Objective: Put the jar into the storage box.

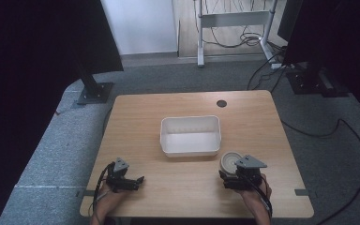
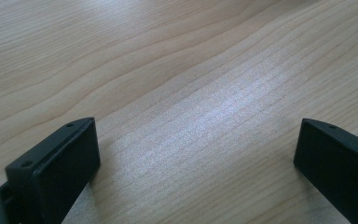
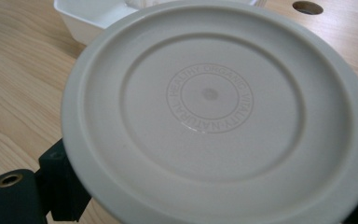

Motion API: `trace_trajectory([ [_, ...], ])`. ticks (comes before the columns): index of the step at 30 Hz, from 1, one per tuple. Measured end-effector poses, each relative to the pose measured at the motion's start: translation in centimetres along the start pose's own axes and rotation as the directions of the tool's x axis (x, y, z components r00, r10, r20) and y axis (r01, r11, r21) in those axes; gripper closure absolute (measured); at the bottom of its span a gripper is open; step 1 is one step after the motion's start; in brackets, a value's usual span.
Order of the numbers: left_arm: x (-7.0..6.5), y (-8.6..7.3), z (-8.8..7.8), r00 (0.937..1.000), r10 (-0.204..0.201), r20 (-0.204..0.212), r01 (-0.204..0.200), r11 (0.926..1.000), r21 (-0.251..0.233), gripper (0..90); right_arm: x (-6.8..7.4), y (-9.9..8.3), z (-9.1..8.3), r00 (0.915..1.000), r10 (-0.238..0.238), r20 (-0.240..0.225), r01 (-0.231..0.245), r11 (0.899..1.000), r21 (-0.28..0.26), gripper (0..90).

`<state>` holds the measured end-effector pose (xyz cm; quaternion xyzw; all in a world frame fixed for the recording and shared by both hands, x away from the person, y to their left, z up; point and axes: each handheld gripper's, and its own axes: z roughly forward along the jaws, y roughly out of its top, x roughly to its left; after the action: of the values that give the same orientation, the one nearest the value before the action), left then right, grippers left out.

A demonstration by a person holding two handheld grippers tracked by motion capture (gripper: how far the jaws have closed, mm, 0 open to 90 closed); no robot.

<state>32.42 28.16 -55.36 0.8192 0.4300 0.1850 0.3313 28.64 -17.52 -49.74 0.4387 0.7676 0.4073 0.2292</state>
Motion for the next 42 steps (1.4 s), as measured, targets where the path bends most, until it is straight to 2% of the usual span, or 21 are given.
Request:
trace_trajectory([
  [22, 0.0, 0.0, 0.0, 1.0, 0.0, 0.0, 0.0, 1.0, -0.001, 0.0, 1.1, 3.6, 2.9, 0.999, -0.022, -0.039, 0.021, 0.999, -0.024, 9.4],
  [42, 0.0, 0.0, 0.0, 1.0, 0.001, 0.001, -0.001, 1.0, -0.001, 0.0, 2.3, 5.8, 5.2, 0.9968, -0.052, -0.061, 0.051, 0.998, -0.026, 9.4],
])
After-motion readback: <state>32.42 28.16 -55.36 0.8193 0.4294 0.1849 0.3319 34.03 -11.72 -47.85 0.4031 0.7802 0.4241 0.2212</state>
